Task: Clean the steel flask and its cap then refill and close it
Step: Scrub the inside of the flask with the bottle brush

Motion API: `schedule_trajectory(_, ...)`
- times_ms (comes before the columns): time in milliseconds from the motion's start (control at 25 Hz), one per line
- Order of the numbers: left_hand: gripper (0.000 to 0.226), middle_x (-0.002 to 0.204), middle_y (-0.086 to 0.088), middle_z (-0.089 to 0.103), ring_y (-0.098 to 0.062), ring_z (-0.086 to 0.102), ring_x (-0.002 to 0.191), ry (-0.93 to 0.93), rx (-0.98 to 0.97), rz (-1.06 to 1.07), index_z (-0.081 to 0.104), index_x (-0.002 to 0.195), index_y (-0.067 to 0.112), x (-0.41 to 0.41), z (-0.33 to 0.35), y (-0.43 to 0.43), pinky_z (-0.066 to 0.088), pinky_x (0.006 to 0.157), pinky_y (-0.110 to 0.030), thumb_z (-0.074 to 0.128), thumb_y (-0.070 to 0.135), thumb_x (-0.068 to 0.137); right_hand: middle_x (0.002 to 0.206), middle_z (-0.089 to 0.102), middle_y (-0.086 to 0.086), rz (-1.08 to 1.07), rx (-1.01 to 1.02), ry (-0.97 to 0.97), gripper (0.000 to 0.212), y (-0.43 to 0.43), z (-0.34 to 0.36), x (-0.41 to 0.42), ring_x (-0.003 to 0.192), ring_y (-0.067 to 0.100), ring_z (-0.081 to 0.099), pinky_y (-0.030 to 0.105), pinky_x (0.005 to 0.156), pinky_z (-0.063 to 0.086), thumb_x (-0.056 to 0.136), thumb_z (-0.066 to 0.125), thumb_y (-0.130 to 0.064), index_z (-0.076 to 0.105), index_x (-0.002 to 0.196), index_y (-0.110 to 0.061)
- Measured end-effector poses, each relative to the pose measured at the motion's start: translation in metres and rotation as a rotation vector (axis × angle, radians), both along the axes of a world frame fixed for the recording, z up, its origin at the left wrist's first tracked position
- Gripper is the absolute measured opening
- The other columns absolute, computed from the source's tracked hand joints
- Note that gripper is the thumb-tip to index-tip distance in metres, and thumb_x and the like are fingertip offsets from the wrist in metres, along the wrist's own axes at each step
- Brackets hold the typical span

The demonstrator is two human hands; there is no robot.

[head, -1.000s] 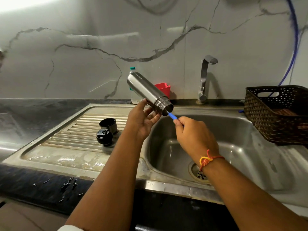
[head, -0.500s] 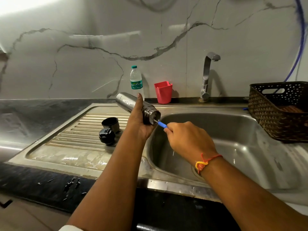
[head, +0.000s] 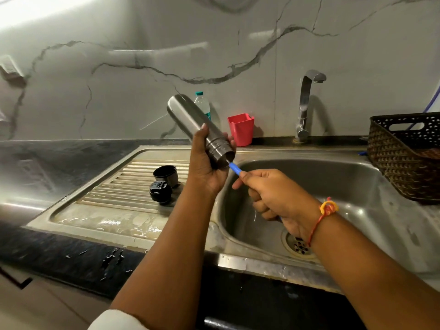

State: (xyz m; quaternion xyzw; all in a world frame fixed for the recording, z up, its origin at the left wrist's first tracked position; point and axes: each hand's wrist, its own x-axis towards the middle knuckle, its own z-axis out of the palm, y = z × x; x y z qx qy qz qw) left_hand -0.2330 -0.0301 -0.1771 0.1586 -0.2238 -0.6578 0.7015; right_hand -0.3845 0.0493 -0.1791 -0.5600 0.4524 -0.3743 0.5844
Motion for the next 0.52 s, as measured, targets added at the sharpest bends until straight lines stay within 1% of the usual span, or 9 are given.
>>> schedule_trajectory(40, 0.056, 0.091, -0.015, 0.065, -0.023, 0.066, 0.079, 0.018, -0.021, 0.010, 0.046, 0.130, 0.000, 0.005, 0.002, -0.002, 0.062, 0.074, -0.032, 0.070, 0.032, 0.090, 0.056, 0.036, -0.005, 0.019, 0.009, -0.004, 0.032, 0.002, 0.000, -0.002, 0.043, 0.006, 0.024, 0.020, 0.038, 0.018, 0.103, 0.047, -0.032, 0.069, 0.100, -0.009)
schedule_trajectory(160, 0.055, 0.092, -0.015, 0.063, -0.023, 0.067, 0.078, 0.157, -0.042, 0.036, 0.046, 0.131, 0.002, 0.014, 0.003, -0.004, 0.062, 0.072, -0.030, 0.069, 0.032, 0.091, 0.056, 0.035, -0.005, 0.066, -0.008, 0.044, 0.034, 0.003, 0.001, -0.005, 0.044, 0.007, 0.022, 0.021, 0.040, 0.015, 0.103, 0.048, -0.034, 0.069, 0.100, -0.008)
schedule_trajectory(200, 0.055, 0.092, -0.015, 0.063, -0.022, 0.067, 0.079, 0.140, -0.034, 0.015, 0.046, 0.131, 0.003, 0.011, 0.001, -0.002, 0.062, 0.074, -0.030, 0.069, 0.032, 0.090, 0.056, 0.034, -0.005, 0.058, -0.004, 0.041, 0.034, 0.002, 0.001, -0.002, 0.043, 0.007, 0.022, 0.020, 0.040, 0.015, 0.103, 0.047, -0.034, 0.068, 0.100, -0.008)
schedule_trajectory(280, 0.048, 0.089, -0.014, 0.064, -0.021, 0.065, 0.079, 0.018, -0.025, -0.048, 0.051, 0.121, 0.001, -0.002, -0.004, 0.003, 0.059, 0.077, -0.029, 0.069, 0.032, 0.089, 0.054, 0.033, -0.005, 0.025, 0.014, 0.007, 0.032, 0.003, 0.002, 0.004, 0.042, 0.006, 0.023, 0.020, 0.038, 0.016, 0.104, 0.045, -0.031, 0.067, 0.101, -0.007)
schedule_trajectory(320, 0.045, 0.087, -0.013, 0.065, -0.021, 0.064, 0.079, -0.028, -0.022, -0.050, 0.053, 0.116, 0.000, -0.004, -0.002, 0.004, 0.059, 0.076, -0.029, 0.068, 0.033, 0.089, 0.054, 0.033, -0.005, 0.009, 0.017, -0.008, 0.032, 0.004, 0.003, 0.004, 0.041, 0.006, 0.023, 0.020, 0.038, 0.016, 0.104, 0.044, -0.030, 0.067, 0.101, -0.007)
schedule_trajectory(360, 0.044, 0.088, -0.013, 0.065, -0.021, 0.065, 0.078, -0.034, -0.023, -0.027, 0.053, 0.116, 0.000, -0.002, 0.001, 0.005, 0.060, 0.075, -0.029, 0.068, 0.033, 0.090, 0.055, 0.033, -0.005, 0.004, 0.010, -0.005, 0.033, 0.006, 0.003, 0.001, 0.042, 0.006, 0.023, 0.021, 0.038, 0.016, 0.104, 0.044, -0.031, 0.067, 0.101, -0.007)
schedule_trajectory(480, 0.045, 0.093, -0.015, 0.063, -0.022, 0.067, 0.078, 0.122, -0.032, 0.081, 0.049, 0.122, 0.003, 0.018, 0.003, -0.002, 0.062, 0.074, -0.029, 0.068, 0.032, 0.092, 0.055, 0.035, -0.005, 0.056, -0.030, 0.086, 0.036, 0.008, 0.005, -0.007, 0.041, 0.006, 0.024, 0.021, 0.037, 0.016, 0.103, 0.046, -0.034, 0.068, 0.101, -0.005)
schedule_trajectory(520, 0.048, 0.093, -0.016, 0.063, -0.022, 0.067, 0.079, 0.133, -0.024, 0.079, 0.048, 0.125, 0.004, 0.018, 0.001, -0.003, 0.062, 0.074, -0.029, 0.069, 0.031, 0.092, 0.054, 0.035, -0.005, 0.056, -0.030, 0.092, 0.036, 0.008, 0.003, -0.007, 0.040, 0.006, 0.024, 0.020, 0.037, 0.017, 0.103, 0.046, -0.033, 0.067, 0.101, -0.005)
